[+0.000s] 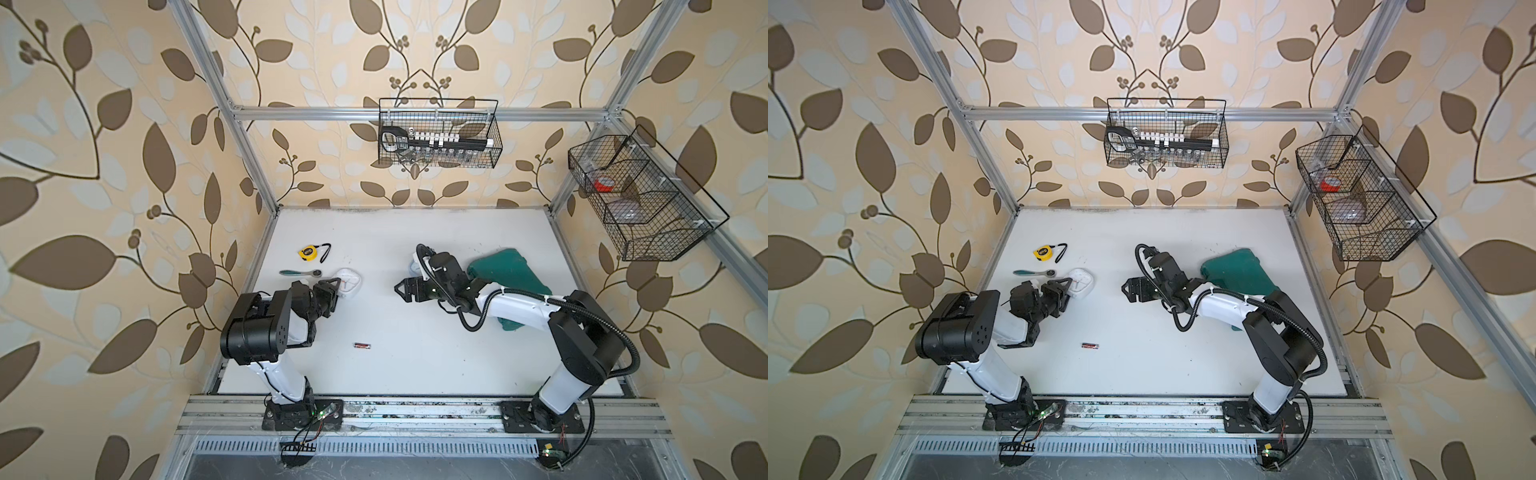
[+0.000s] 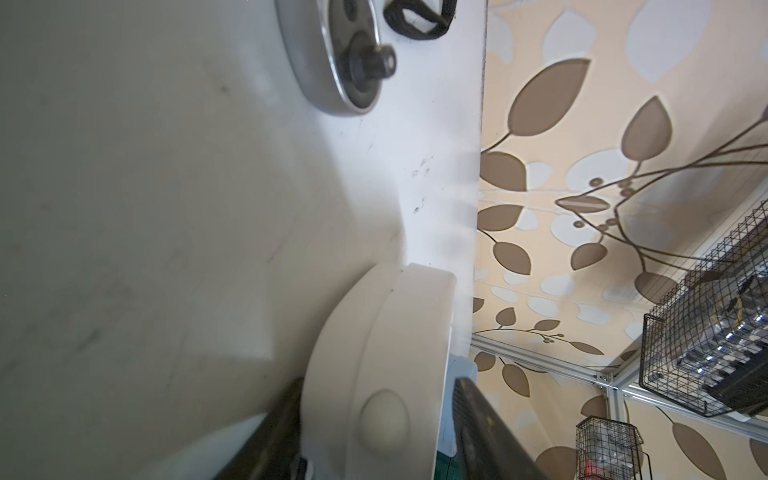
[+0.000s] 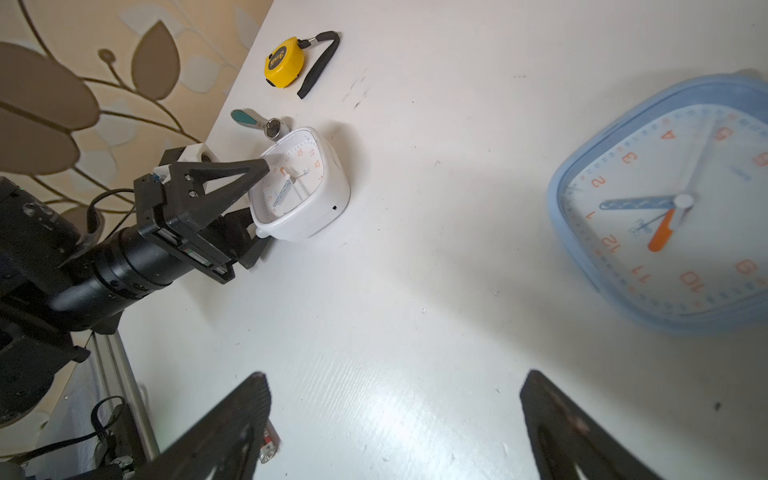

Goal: Insert the battery into the alarm
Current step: Adjust the alarm at the center of the board.

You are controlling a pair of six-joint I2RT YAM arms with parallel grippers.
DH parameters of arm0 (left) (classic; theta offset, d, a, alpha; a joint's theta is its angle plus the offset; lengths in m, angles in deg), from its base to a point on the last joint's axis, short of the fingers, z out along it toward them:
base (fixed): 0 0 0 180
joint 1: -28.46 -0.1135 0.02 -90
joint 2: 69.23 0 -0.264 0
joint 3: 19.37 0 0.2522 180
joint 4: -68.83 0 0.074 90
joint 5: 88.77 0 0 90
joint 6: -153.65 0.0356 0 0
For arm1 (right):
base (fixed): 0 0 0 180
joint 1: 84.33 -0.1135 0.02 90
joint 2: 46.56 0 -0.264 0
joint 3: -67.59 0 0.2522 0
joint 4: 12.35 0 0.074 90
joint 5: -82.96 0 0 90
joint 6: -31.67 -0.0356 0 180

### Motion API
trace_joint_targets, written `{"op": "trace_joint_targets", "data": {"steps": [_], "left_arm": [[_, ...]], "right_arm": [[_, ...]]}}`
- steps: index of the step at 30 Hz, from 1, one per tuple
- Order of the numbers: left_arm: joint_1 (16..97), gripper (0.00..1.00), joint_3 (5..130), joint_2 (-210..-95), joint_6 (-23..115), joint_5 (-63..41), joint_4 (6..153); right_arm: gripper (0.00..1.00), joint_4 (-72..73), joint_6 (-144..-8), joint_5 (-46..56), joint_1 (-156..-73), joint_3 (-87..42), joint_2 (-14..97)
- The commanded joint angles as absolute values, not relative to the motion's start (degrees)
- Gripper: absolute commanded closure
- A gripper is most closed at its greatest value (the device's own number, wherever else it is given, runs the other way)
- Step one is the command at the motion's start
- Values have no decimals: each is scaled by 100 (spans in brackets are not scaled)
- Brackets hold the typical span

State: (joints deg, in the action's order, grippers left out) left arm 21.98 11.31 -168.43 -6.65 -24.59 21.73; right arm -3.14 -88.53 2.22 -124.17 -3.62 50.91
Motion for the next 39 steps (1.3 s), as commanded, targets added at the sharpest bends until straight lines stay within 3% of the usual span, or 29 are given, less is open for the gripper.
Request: {"op": "trace_joint_targets", "data": {"steps": [1, 8, 27, 39], "left_arm": [[2152, 50, 898, -17123, -508, -2498, 2792], [2160, 65, 968, -16608, -174, -2488, 3298], [2615, 76, 2020, -14507, 854, -1951, 6712], [2867, 78, 3017, -14449, 247, -2313, 8381]], "right_arm": [[7, -359, -8875, 312, -12406, -488, 5246], [7, -351, -8884, 326, -12407, -523, 5269], [7, -551, -8649, 416, -12300, -458, 5214], [2, -1390, -6716, -1132, -13280, -210, 4907]]}}
